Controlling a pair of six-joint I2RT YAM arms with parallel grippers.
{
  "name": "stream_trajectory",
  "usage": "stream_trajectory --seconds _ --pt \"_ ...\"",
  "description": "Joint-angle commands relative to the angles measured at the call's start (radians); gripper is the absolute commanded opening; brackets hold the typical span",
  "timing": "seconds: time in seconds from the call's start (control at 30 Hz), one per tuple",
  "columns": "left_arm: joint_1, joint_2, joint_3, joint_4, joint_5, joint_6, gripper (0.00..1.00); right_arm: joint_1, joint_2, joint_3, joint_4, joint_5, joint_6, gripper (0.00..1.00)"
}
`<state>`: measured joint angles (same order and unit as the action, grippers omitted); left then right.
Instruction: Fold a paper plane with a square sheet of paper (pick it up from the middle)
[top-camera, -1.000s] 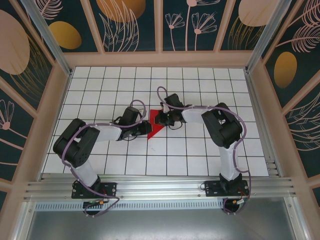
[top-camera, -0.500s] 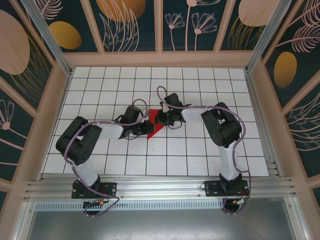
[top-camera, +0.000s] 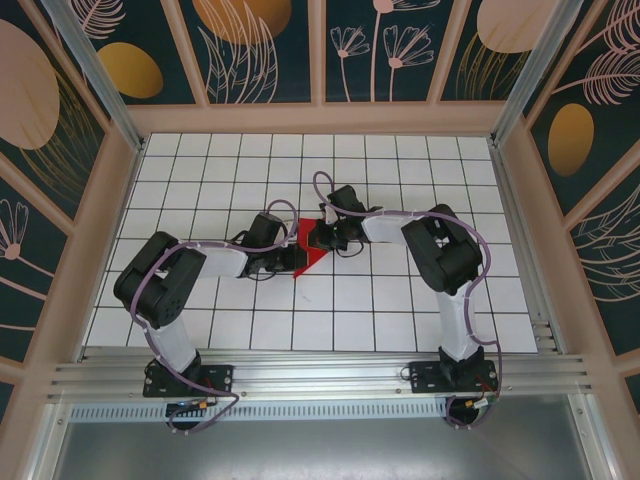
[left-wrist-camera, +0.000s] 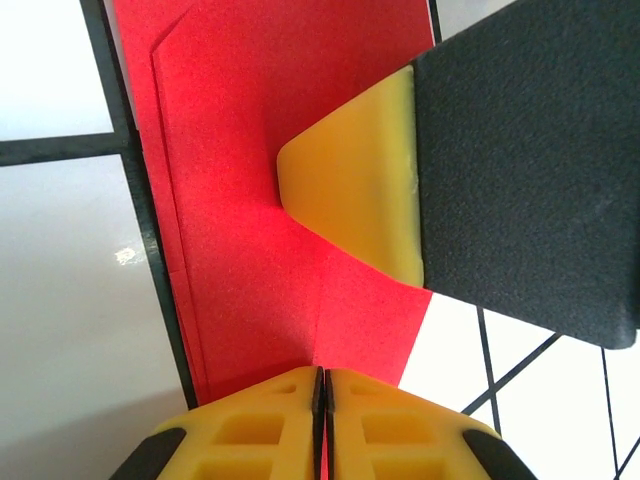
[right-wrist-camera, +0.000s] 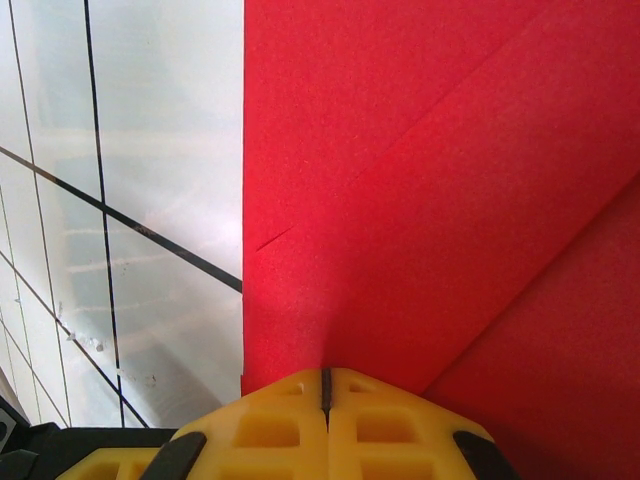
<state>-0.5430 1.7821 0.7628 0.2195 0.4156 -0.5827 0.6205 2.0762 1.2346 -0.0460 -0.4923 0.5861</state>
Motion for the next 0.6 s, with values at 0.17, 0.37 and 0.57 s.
stream_trajectory --seconds 0.17,0.37,0.57 --pt "0.0 -0.046 -0.056 -0.158 -0.045 0.032 0.09 -0.007 0.113 -0.032 -0.129 0.138 -0.008 0.0" --pt "0.0 -0.121 -0.066 -0.134 -0.039 0.012 0.1 -0.007 0.117 -0.032 -0.128 0.135 -0.008 0.0" --pt "-0.011 -0.161 -0.062 -0.038 0.031 -0.039 0.15 -0.007 0.12 -0.031 -0.127 0.135 -0.006 0.0"
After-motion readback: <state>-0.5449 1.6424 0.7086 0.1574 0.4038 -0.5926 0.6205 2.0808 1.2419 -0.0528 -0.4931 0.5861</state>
